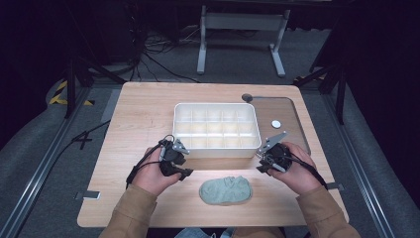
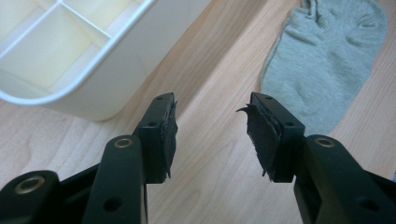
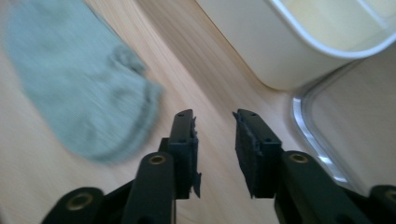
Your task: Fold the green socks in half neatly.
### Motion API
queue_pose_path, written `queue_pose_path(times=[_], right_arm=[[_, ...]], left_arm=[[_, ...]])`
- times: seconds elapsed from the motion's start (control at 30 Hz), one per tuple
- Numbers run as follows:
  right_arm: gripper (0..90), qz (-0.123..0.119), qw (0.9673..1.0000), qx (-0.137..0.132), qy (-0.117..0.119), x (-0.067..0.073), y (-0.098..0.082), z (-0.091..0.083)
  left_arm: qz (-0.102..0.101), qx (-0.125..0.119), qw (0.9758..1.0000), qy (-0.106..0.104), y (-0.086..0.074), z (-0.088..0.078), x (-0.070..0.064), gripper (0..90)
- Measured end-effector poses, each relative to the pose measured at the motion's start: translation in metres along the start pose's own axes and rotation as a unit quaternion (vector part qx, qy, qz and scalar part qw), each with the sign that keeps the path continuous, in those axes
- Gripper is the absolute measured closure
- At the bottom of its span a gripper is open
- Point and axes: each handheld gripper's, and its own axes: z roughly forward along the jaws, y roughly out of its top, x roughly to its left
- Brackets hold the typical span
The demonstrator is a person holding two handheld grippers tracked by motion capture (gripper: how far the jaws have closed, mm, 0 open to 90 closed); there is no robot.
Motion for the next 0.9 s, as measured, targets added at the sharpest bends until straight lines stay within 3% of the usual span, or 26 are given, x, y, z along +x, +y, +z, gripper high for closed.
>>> queue_pose_path(times=[0.03,0.13,0.23,0.3,0.37,0.63,0.77,0.9], right_arm=[[67.6,0.027,0.9992,-0.019,0.021,0.0,-0.004,-0.001],[68.1,0.005,0.9993,-0.034,-0.011,0.0,-0.007,-0.009],[68.6,0.029,0.9976,-0.062,0.007,-0.002,-0.011,-0.013],[67.8,0.033,0.9977,-0.059,0.005,-0.003,-0.012,-0.012],[68.5,0.045,0.9975,-0.053,0.011,-0.002,-0.013,-0.012],[69.1,0.043,0.9974,-0.052,0.022,0.0,-0.013,-0.01],[69.7,0.041,0.9975,-0.05,0.027,0.003,-0.012,-0.01],[70.4,0.035,0.9975,-0.05,0.036,0.008,-0.01,-0.01]], left_arm=[[0.001,0.004,1.0,0.0,0.001,-0.001,-0.001,52.7],[0.005,0.006,0.9999,-0.01,0.003,-0.003,-0.003,50.7],[0.009,0.028,0.9995,-0.01,0.004,-0.001,-0.005,49.6],[0.014,0.033,0.9993,0.002,0.004,-0.001,-0.006,49.7],[0.006,0.032,0.9995,-0.005,0.004,-0.002,-0.007,49.9],[0.001,0.024,0.9997,-0.001,0.005,-0.005,-0.009,51.8],[0.007,0.031,0.9995,0.004,0.005,-0.004,-0.012,52.2],[0.018,0.039,0.9991,-0.007,0.009,-0.004,-0.018,54.8]])
